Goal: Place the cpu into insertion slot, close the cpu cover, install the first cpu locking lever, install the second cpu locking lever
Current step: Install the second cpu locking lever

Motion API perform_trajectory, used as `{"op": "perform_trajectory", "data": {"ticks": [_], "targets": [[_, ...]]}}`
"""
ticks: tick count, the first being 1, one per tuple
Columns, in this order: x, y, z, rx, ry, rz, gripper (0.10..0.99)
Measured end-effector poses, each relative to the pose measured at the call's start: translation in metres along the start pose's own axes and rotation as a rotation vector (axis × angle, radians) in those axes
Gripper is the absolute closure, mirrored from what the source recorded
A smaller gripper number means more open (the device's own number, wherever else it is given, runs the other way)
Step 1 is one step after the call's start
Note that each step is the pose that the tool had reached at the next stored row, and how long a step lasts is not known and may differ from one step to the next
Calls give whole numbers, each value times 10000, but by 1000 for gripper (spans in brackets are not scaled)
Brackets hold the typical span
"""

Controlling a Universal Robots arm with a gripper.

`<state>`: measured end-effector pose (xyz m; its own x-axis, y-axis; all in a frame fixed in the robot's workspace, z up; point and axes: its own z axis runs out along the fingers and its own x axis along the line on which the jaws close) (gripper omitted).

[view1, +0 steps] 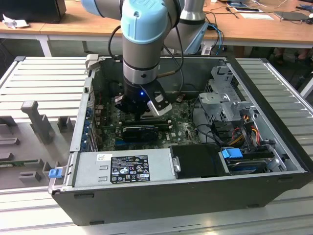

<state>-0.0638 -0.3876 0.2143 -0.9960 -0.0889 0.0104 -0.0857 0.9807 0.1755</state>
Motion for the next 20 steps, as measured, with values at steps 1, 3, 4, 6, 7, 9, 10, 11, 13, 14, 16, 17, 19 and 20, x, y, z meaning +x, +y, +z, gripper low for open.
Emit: {"op": "perform_trajectory", "data": {"ticks": [1,3,4,6,7,9,10,11,13,14,16,17,19,20], "targets": [[1,-1,3,-23,-1,-2,980],[23,-3,12,-78,-6,-3,980],[41,-2,17,-93,-9,-4,980],[50,-3,29,-112,-11,-5,980],[51,-5,39,-127,-12,-5,980],[51,-10,64,-176,-16,-5,980],[51,-13,71,-224,-18,-8,980],[50,-14,74,-279,-24,-10,980],[51,-22,82,-461,-40,-14,980],[52,-32,88,-506,-44,-15,980],[53,-43,98,-551,-49,-16,980],[53,-46,102,-624,-55,-18,980],[53,-48,113,-749,-65,-22,980],[53,-50,120,-762,-67,-22,980]]}}
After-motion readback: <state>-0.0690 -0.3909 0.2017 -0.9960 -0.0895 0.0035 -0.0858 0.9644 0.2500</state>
